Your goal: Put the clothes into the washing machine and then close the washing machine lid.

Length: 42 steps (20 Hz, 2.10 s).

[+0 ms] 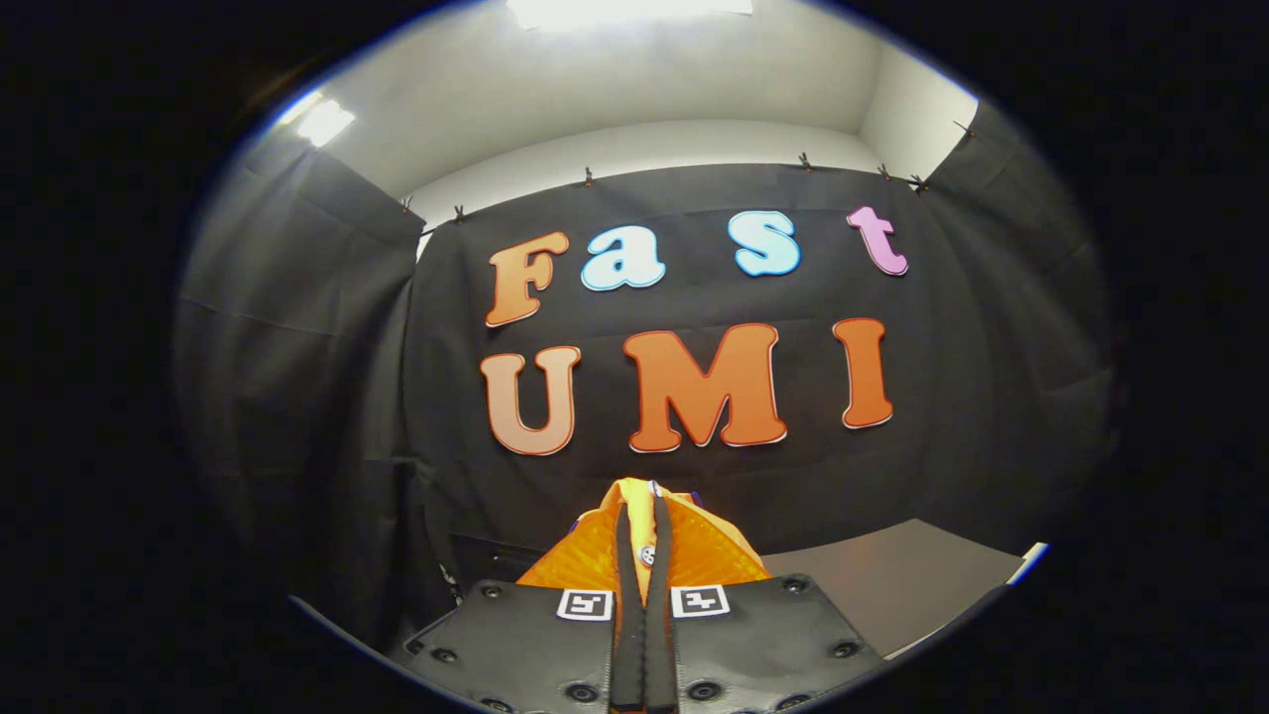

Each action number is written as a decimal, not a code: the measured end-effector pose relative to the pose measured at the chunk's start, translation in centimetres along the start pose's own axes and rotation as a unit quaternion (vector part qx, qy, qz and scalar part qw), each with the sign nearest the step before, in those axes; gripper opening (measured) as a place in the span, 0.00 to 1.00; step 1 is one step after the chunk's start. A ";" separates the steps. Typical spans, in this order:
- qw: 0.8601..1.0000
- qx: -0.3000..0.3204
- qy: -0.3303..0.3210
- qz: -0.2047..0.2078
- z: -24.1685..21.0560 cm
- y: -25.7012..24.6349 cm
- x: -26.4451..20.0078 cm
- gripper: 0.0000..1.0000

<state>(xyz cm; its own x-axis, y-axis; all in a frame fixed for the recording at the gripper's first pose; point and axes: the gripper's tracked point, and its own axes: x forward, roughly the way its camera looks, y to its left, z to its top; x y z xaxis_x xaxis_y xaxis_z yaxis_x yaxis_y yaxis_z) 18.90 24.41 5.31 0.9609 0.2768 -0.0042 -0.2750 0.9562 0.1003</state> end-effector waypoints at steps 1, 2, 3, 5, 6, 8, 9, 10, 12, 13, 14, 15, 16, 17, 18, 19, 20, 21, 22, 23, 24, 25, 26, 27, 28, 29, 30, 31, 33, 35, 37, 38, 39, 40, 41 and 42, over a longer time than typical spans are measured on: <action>1.000 -0.003 -0.002 0.008 -0.3 2.0 0.2 0.08; 1.000 -0.006 -0.002 0.014 -0.5 3.8 0.5 0.08; 1.000 -0.010 0.000 0.019 -0.9 5.5 0.9 0.08; 0.999 -0.016 0.004 0.028 -1.7 8.8 1.6 0.08; 0.999 -0.019 0.006 0.032 -2.1 10.2 2.1 0.08; 0.999 -0.018 0.006 0.036 -2.7 13.0 3.0 0.08; 0.999 -0.014 0.005 0.037 -2.9 14.3 3.5 0.08; 0.999 -0.009 0.001 0.038 -3.3 15.4 4.2 0.08; 0.999 -0.005 -0.004 0.036 -4.5 17.2 5.5 0.08; 0.999 -0.005 -0.004 0.034 -5.1 17.8 6.0 0.08; 0.999 -0.002 -0.002 0.032 -6.0 18.4 6.8 0.08; 1.000 0.003 0.001 0.031 -7.0 18.9 7.4 0.08; 1.000 0.007 0.006 0.028 -7.9 19.3 8.1 0.08; 1.000 0.005 0.011 0.023 -8.9 19.5 8.5 0.08; 1.000 -0.001 0.013 0.017 -9.8 19.6 9.0 0.08; 1.000 -0.008 0.014 0.014 -10.4 19.8 9.4 0.08; 1.000 -0.016 0.015 0.011 -11.0 20.1 9.9 0.08; 0.999 -0.024 0.021 0.007 -11.8 20.3 10.4 0.08; 0.999 -0.027 0.028 0.006 -12.6 20.7 10.9 0.08; 0.999 -0.027 0.036 0.006 -13.8 21.1 11.3 0.08; 0.999 -0.024 0.046 0.005 -15.1 21.4 11.7 0.08; 0.998 -0.019 0.058 0.004 -16.5 21.6 11.9 0.08; 0.997 -0.013 0.071 0.005 -18.3 21.8 12.2 0.08; 0.996 -0.008 0.086 0.004 -20.1 21.9 12.5 0.08; 0.995 -0.005 0.100 0.002 -21.9 21.9 12.8 0.08; 0.994 -0.004 0.112 -0.002 -23.5 21.9 13.0 0.08; 0.992 -0.006 0.126 -0.005 -25.3 21.7 13.4 0.08; 0.990 -0.013 0.140 -0.010 -27.3 21.5 13.3 0.08; 0.985 -0.022 0.171 -0.020 -31.3 21.2 13.1 0.08; 0.979 -0.053 0.194 -0.037 -34.5 20.2 12.9 0.08; 0.975 -0.048 0.213 -0.042 -36.7 20.1 13.3 0.09; 0.973 -0.034 0.222 -0.043 -37.8 20.1 13.6 0.09; 0.971 -0.014 0.235 -0.042 -38.7 20.2 13.9 0.10; 0.967 0.004 0.251 -0.041 -39.8 20.3 14.3 0.10; 0.962 0.017 0.269 -0.042 -40.7 20.5 14.4 0.10; 0.957 0.029 0.284 -0.043 -41.6 20.5 14.5 0.11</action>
<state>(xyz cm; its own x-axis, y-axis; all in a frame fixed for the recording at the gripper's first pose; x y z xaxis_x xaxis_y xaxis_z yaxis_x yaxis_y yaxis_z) 25.89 51.95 -34.04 0.8026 0.2202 -0.5544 -0.1782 0.9754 0.1294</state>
